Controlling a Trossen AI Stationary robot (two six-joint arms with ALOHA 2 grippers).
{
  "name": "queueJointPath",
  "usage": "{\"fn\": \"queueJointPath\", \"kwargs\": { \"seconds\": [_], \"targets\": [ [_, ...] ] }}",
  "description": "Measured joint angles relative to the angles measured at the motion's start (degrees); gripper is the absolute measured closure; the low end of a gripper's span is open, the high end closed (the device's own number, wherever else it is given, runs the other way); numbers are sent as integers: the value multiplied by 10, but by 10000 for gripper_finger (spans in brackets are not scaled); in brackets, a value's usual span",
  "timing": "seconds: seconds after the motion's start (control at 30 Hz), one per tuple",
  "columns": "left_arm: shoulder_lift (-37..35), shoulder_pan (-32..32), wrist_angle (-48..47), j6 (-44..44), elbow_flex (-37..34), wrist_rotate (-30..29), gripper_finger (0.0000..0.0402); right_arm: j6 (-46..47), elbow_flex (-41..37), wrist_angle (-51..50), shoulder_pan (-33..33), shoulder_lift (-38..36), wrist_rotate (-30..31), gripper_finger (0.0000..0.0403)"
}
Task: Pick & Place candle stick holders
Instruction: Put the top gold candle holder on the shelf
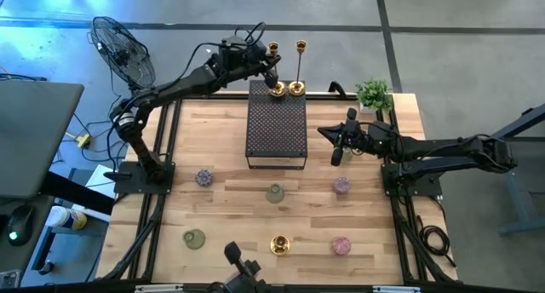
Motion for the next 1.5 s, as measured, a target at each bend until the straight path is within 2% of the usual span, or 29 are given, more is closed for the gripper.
{"fn": "queueJointPath", "kwargs": {
  "seconds": [1.1, 1.27, 1.5],
  "targets": [
    [19, 6, 14, 0, 0, 10, 384, 0, -1, 0, 0, 0, -2, 401],
    [19, 6, 11, 0, 0, 10, 371, 0, -1, 0, 0, 0, -2, 402],
    [21, 6, 11, 0, 0, 22, 326, 0, -1, 0, 0, 0, -2, 402]
  ]
}}
